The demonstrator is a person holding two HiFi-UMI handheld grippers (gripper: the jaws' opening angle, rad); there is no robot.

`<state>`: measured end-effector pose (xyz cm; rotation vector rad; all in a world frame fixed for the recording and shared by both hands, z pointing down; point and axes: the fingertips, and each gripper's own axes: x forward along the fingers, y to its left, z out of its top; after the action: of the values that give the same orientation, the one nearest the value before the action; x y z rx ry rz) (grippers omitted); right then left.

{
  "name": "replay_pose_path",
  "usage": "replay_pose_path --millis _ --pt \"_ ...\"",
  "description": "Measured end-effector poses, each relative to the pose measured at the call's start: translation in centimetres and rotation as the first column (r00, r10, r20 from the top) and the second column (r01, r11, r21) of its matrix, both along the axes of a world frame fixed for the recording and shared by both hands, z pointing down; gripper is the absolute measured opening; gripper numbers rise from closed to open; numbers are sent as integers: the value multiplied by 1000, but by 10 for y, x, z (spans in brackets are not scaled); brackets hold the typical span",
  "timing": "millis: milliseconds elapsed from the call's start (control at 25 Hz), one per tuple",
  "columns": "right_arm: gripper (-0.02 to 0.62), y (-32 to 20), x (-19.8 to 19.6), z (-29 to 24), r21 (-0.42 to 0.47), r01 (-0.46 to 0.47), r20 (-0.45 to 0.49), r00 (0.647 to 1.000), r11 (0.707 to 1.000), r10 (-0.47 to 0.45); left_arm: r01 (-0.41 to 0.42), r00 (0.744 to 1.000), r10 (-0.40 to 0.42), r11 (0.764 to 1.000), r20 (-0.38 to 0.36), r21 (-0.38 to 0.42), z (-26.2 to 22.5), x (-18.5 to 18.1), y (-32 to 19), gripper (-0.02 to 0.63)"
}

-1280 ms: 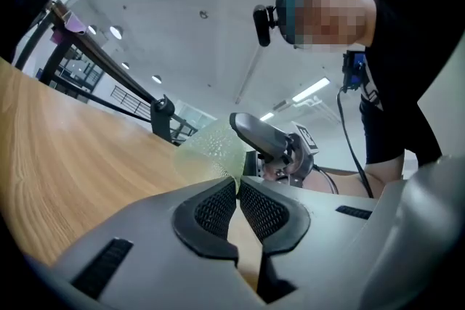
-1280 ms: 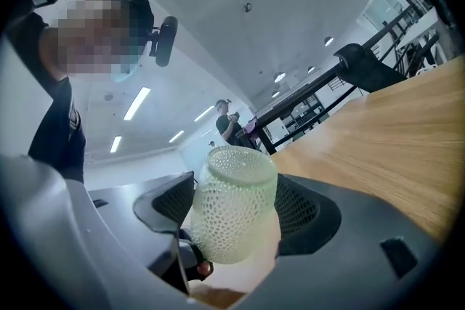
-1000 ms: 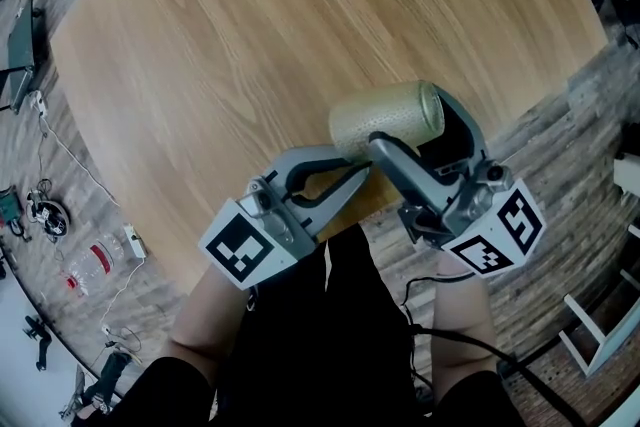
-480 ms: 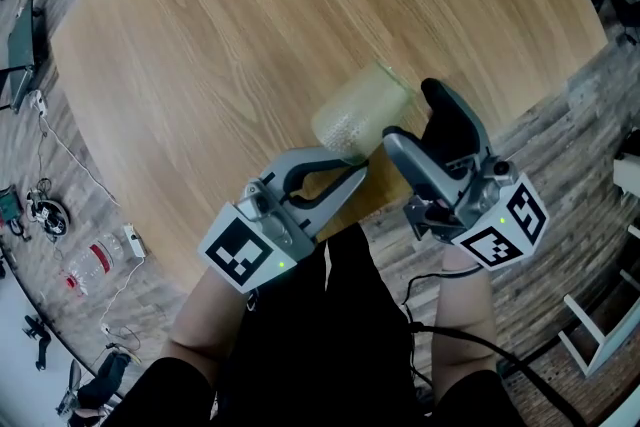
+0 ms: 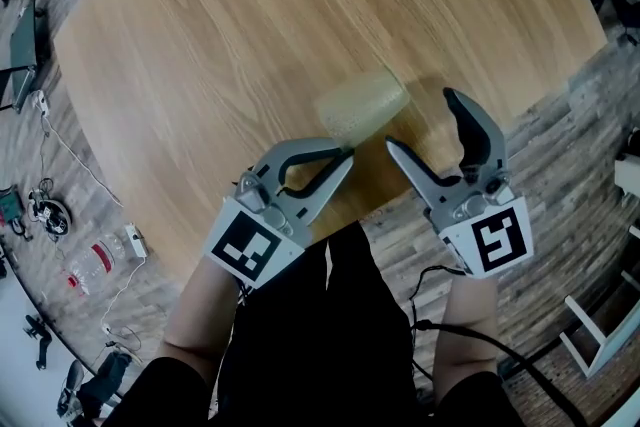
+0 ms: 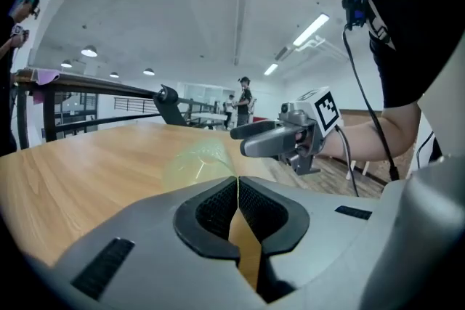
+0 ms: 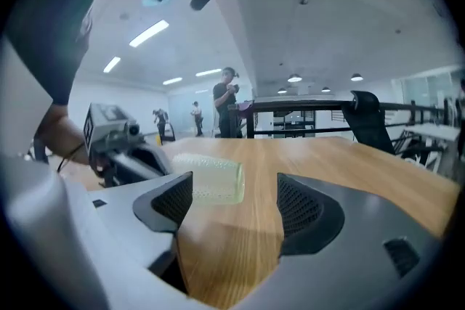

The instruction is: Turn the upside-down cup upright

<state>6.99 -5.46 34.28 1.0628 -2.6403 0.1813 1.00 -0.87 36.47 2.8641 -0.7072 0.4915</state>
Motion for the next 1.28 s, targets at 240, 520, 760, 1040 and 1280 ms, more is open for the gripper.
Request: replay_pose_path --millis 240,520,760,1040,1280 --pt "305 20 -19 27 15 156 -351 926 988 -141 -32 994 42 995 105 -94 2 -7 1 15" --pt "305 23 -43 37 62 337 -654 725 939 -217 -98 970 131 981 203 -166 2 -7 17 15" --pt "305 25 -56 51 43 444 -765 591 895 -256 -169 950 211 968 231 -187 0 -3 23 15" --pt "305 19 -58 53 61 386 -710 665 920 -233 -163 962 191 975 196 -152 -10 1 19 15" --pt "305 13 -54 46 55 228 -522 837 972 -166 -69 987 79 995 141 -73 -25 -1 5 25"
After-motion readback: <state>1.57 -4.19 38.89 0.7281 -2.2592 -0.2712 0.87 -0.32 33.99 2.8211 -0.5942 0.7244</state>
